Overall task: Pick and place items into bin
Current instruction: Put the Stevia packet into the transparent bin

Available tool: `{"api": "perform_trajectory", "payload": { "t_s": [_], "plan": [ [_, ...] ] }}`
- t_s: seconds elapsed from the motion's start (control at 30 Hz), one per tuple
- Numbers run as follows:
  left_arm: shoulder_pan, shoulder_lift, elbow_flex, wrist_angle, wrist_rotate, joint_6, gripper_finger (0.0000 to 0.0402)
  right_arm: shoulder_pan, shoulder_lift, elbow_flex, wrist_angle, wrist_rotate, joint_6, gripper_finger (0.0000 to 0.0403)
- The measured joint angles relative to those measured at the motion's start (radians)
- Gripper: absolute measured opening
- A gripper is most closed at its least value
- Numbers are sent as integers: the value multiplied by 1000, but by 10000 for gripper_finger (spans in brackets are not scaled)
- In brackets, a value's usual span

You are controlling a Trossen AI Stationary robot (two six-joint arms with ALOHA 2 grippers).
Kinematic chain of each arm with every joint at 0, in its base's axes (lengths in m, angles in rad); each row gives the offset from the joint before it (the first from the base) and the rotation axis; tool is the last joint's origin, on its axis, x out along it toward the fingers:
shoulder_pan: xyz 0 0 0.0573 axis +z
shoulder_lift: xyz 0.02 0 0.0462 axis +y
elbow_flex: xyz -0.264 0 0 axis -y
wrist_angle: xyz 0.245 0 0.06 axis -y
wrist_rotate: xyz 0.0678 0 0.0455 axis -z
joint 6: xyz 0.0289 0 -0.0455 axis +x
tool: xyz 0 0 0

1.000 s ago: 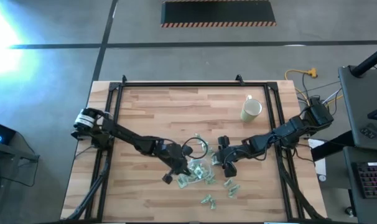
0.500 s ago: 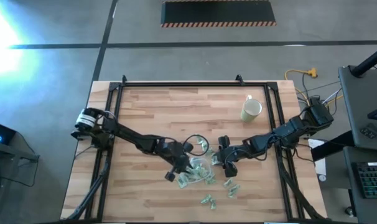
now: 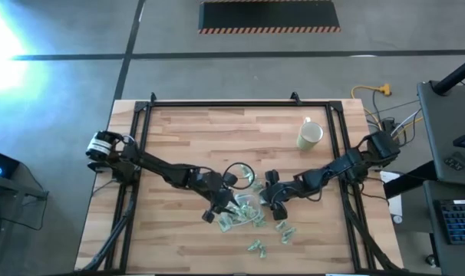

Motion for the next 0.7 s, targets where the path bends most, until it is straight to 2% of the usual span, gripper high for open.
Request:
{"api": "perform_trajectory", "payload": {
  "t_s": [0.17,0.3,0.7],
  "plan": [
    [0,-2,-1,-8,0,0,125,-7,7,9,-7,-5,-3,194],
    [0,-2,-1,-8,0,0,125,-7,-18,6,-29,-2,-10,176],
    [0,-2,-3,-8,0,1,125,-8,-51,6,-108,2,-50,33]
  ]
}}
